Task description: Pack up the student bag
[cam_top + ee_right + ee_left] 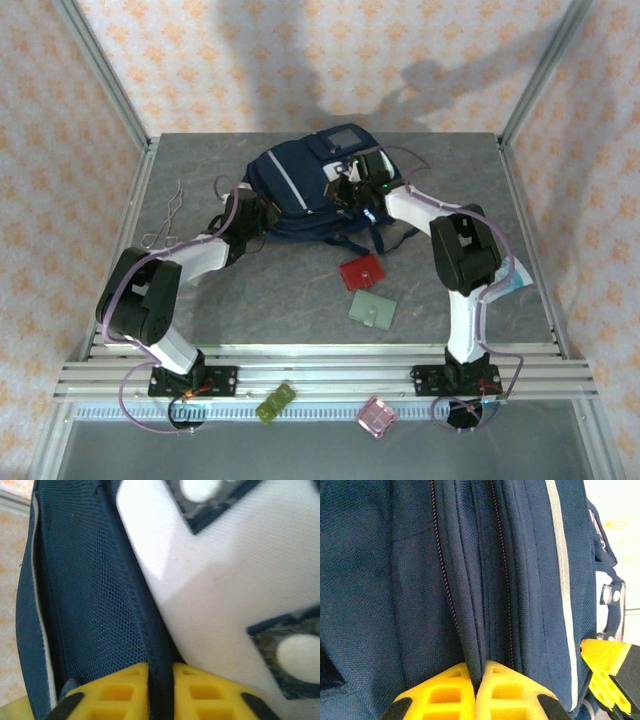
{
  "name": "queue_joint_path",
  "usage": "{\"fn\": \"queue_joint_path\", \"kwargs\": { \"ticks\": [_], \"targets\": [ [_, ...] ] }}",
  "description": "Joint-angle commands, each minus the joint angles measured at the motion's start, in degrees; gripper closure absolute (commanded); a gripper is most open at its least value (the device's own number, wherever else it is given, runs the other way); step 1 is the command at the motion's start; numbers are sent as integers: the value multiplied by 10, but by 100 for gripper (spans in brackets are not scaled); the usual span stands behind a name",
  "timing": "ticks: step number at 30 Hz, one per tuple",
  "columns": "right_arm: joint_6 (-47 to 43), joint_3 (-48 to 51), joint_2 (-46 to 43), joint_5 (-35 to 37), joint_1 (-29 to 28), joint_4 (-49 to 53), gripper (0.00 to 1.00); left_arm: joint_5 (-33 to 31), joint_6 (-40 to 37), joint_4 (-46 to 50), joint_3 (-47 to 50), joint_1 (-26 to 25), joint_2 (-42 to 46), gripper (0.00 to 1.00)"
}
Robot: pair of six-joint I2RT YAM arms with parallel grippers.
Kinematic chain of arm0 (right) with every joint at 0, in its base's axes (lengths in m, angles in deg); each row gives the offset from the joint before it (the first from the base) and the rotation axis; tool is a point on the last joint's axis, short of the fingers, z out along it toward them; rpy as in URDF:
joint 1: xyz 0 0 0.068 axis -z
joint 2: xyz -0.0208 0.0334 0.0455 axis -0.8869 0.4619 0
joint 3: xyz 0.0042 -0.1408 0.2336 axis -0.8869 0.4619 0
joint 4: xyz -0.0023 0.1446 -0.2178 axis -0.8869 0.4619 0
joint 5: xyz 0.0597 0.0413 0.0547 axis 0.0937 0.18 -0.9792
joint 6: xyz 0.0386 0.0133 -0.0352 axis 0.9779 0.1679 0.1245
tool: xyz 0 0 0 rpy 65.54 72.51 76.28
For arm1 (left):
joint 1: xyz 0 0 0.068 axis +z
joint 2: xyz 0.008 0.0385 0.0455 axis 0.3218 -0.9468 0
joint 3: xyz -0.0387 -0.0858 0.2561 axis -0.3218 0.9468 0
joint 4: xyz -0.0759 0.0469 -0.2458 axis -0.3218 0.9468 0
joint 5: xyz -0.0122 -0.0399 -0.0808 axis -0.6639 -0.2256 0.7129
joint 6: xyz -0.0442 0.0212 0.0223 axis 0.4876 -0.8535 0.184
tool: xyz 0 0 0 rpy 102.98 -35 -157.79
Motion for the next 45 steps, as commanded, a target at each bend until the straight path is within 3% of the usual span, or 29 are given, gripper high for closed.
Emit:
{"fn": "queue_joint_path", "kwargs": {
  "ticks": [1, 4, 7, 11, 15, 21, 28, 36, 45],
  "targets": [
    [7, -22, 31, -34, -12, -4, 100, 10, -20, 2, -25, -16, -7, 100],
    [10, -22, 18, -34, -10, -5, 100, -4, -32, 23, -34, -16, 3, 97],
    [19, -24, -13, -31, -9, -8, 100, -28, -40, 37, -35, -17, 33, 72],
    [47, -26, -48, -27, -9, -16, 100, -83, -55, 66, -31, -35, 92, 62],
    [89, -5, -75, -32, -10, -52, 100, -153, -63, 81, -15, -94, 132, 59],
    [155, 39, -111, -33, -17, -122, 100, -202, -83, 94, -58, -173, 86, 55],
    [223, 68, -158, -24, -19, -179, 100, -250, -98, 91, -95, -191, 41, 53],
    [227, 62, -168, -18, -33, -171, 100, -317, -110, 119, -130, -203, 7, 44],
    [218, 52, -157, -26, -45, -161, 100, -384, -130, 189, -206, -213, -73, 46]
  ]
}}
